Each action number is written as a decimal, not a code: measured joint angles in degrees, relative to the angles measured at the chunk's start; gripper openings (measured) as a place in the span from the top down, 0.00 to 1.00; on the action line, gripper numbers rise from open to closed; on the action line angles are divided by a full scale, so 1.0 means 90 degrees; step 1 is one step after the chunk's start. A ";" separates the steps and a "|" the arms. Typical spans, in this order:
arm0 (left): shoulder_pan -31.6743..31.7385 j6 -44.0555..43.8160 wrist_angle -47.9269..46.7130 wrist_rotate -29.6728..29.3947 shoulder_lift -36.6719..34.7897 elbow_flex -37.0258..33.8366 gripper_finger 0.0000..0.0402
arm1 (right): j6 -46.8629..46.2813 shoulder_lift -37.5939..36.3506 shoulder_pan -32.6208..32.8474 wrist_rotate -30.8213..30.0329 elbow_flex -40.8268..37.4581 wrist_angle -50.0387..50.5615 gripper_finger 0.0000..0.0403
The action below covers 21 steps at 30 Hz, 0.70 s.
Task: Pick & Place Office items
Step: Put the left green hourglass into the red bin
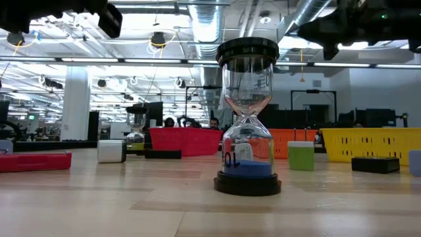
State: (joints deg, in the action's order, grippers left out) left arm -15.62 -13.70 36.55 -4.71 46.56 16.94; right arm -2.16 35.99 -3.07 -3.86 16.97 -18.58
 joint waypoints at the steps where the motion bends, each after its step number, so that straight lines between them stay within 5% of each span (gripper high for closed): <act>1: 0.0000 -0.0044 -0.0185 -0.0072 0.0000 0.0080 1.00 | 0.0093 0.0141 0.0000 0.0000 0.0050 -0.0003 0.84; 9: 0.0000 -0.0393 -0.1775 -0.0697 0.0556 0.0920 1.00 | 0.0294 0.1151 0.0000 -0.0001 0.0397 0.0014 0.84; 21: -0.0005 -0.0190 -0.3471 -0.0723 0.2180 0.2439 1.00 | 0.0309 0.2124 0.0000 -0.0001 0.0805 0.0031 0.84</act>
State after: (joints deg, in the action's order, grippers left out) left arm -15.66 -15.42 5.31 -11.21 66.18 38.88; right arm 0.62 55.10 -3.07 -3.86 24.22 -18.31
